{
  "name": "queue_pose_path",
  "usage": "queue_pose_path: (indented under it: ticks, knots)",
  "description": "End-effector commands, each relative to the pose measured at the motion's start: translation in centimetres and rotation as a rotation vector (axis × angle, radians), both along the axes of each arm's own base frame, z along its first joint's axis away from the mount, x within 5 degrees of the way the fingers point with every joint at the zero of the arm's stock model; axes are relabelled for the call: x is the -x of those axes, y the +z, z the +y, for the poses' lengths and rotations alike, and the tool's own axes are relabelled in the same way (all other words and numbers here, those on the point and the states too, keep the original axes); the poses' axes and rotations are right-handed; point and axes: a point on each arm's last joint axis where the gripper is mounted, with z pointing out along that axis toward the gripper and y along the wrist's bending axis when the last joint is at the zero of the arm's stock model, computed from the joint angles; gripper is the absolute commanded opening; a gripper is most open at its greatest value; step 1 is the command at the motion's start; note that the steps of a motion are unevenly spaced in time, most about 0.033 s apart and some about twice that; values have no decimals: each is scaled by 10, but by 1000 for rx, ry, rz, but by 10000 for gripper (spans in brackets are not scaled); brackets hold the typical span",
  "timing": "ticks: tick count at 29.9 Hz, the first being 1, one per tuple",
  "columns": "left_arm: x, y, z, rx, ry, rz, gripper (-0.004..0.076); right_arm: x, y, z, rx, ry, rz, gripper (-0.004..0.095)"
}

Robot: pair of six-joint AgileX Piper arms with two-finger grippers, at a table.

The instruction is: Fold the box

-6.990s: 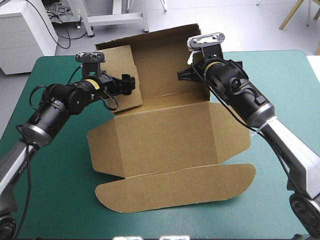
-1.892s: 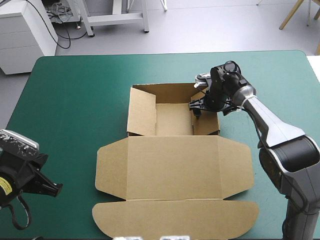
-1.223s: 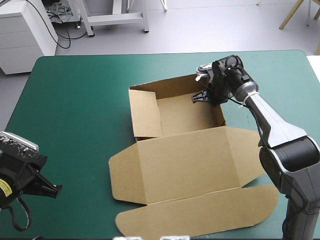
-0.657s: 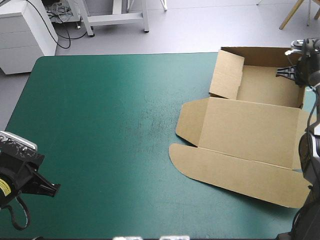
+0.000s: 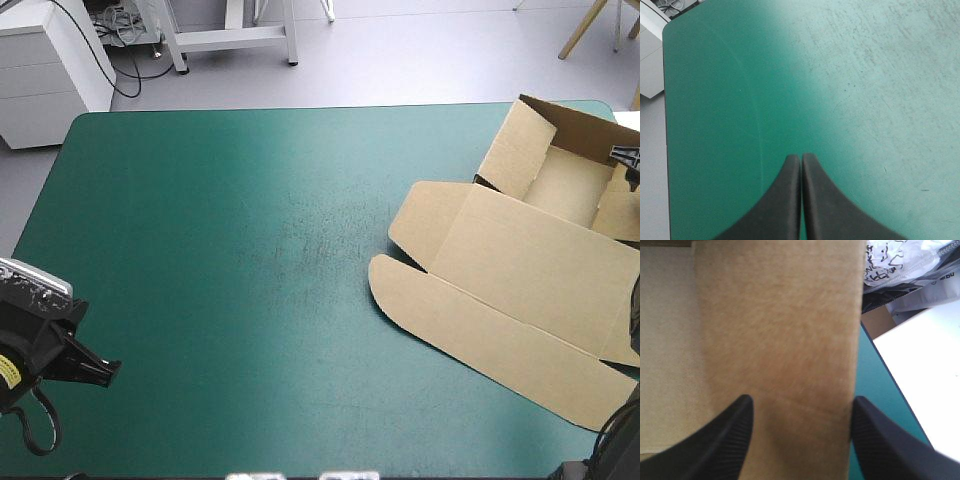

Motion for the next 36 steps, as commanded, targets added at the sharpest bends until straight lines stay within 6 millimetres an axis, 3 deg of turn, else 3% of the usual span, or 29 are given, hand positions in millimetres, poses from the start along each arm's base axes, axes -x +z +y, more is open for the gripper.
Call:
queue_pose_path:
  ticks: [1,3,8,12,15,19,23,29,36]
  knots:
    - [-2,11,-1,25,-10,-80,-10,12,42,5,32,6,-133,780]
    - [-2,11,-1,25,-10,-80,-10,18,54,6,55,8,-151,788]
    - [-2,11,-1,25,-10,-80,-10,46,103,23,112,49,-255,763]
    - [-3,11,0,13,-3,-74,-10,70,143,53,160,143,-343,681]
    - [-3,11,0,26,9,-71,-10,86,168,83,218,245,-392,566]
    - [-3,11,-1,33,9,-78,-10,96,187,124,240,373,-448,292]
    - [-3,12,-1,52,23,-79,-10,95,187,166,214,515,-463,-18]
    - [3,11,0,120,30,-92,-10,104,154,209,158,664,-359,-18]
    - [22,-14,3,180,-7,-103,-10,141,110,227,25,761,-395,-18]
